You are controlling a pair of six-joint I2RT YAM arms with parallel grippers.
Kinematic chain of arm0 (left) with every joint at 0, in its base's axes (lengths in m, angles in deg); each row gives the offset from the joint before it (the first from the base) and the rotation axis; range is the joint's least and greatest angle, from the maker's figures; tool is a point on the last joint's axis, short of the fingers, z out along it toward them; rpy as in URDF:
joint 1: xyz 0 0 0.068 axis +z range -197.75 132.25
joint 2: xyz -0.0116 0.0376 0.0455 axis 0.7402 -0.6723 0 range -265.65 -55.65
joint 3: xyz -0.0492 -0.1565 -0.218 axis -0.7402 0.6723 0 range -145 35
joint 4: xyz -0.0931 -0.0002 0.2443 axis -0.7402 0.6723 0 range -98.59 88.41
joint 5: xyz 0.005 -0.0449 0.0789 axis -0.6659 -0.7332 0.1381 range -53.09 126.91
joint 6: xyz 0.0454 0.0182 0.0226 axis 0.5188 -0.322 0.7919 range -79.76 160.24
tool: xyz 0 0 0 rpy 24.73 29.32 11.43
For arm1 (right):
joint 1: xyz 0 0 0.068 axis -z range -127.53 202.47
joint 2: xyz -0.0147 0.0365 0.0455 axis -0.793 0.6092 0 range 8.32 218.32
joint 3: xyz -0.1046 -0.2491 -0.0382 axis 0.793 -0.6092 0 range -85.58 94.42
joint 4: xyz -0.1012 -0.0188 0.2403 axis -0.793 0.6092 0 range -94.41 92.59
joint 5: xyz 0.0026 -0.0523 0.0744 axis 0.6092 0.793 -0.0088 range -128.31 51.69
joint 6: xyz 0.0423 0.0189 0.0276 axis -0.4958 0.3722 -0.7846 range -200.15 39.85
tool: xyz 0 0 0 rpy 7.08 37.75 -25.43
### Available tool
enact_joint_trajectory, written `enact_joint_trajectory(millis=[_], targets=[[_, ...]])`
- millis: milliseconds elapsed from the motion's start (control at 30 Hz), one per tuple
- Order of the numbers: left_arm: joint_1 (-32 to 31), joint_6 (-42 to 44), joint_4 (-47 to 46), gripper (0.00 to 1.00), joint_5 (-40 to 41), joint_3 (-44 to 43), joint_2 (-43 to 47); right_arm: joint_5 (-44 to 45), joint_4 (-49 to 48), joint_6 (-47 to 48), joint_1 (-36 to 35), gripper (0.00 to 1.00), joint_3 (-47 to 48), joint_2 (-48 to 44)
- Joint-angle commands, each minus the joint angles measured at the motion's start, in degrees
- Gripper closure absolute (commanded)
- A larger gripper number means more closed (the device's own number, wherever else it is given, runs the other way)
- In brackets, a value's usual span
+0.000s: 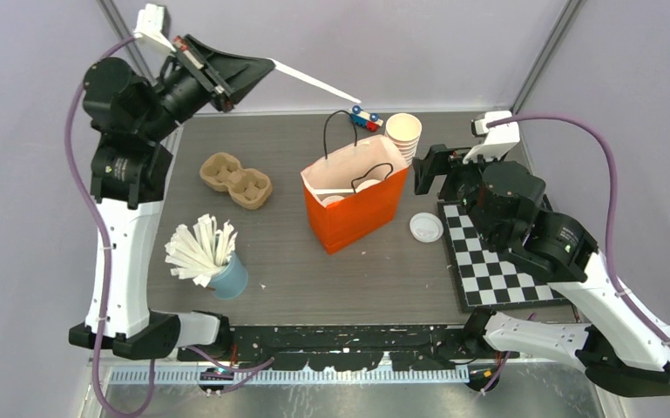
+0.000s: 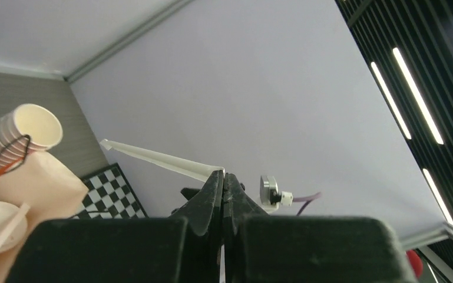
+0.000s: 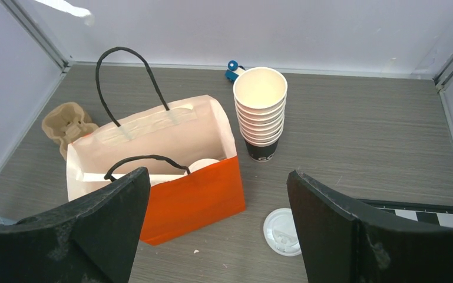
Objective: Pack the takeout coffee
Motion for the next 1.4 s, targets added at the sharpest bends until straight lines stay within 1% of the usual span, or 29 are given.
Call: enact_joint_trajectory(millis=[0, 100, 300, 467, 567, 667, 833, 867, 933, 1000, 1033, 1133, 1200, 1300, 1333, 1367], targets=[[-6.7, 1.3, -7.1, 1.00, -0.3, 3.9, -1.6, 2.2, -1.4, -1.6, 0.2, 0.10, 1.0, -1.9], [-8.8, 1.4, -9.5, 1.00, 1.0, 9.3, -1.2, 2.3, -0.5, -2.6, 0.2, 0.10, 0.7, -2.8], [-9.7, 5.0, -7.7, 1.00, 3.0, 16.2, -0.5, 3.4, 1.1, -3.3, 0.2, 0.11, 0.7, -4.2], [-11.0, 5.3, -11.8, 1.00, 2.9, 21.7, -2.1, 4.5, 1.6, -2.7, 0.2, 0.11, 0.8, -4.6], [-12.5, 5.6, -13.9, 1.00, 2.7, 22.5, -4.3, 5.1, 1.4, -1.9, 0.2, 0.11, 1.4, -4.5], [-14.4, 6.9, -13.8, 1.00, 2.5, 23.7, -6.6, 5.2, 1.3, -2.0, 0.2, 0.11, 1.4, -4.5], [-16.3, 7.5, -15.2, 0.99, 2.8, 33.4, -5.6, 4.4, 1.9, -3.0, 0.2, 0.11, 0.9, -4.5], [-16.2, 8.4, -14.1, 0.95, 2.5, 34.4, -5.2, 4.1, 2.4, -3.3, 0.2, 0.11, 1.0, -4.3], [-16.0, 12.1, -8.3, 0.80, 2.6, 33.6, -4.7, 3.6, 3.5, -3.9, 0.2, 0.11, 1.3, -3.5], [-15.8, 17.6, 0.6, 0.64, 4.4, 30.0, -4.5, 2.9, 4.9, -4.2, 0.2, 0.10, 1.4, -2.7], [-15.5, 20.6, 5.7, 0.58, 5.4, 27.4, -4.7, 2.4, 6.0, -4.3, 0.2, 0.10, 1.6, -2.1], [-14.3, 27.6, 18.0, 0.50, 7.8, 19.8, -5.4, 2.6, 9.7, -6.6, 0.2, 0.08, 3.3, 0.2], [-13.7, 31.3, 22.6, 0.45, 9.9, 15.3, -5.3, 2.1, 11.1, -8.2, 0.2, 0.07, 4.5, 1.7], [-13.1, 35.6, 27.2, 0.38, 12.6, 9.7, -4.5, -0.4, 12.6, -9.3, 0.1, 0.06, 6.0, 2.9], [-13.0, 37.3, 28.2, 0.30, 13.6, 8.9, -4.0, -1.0, 13.2, -9.8, 0.2, 0.06, 6.4, 3.1], [-12.9, 38.1, 28.9, 0.07, 14.7, 8.3, -3.3, -1.1, 13.7, -10.6, 0.2, 0.06, 6.6, 3.4]])
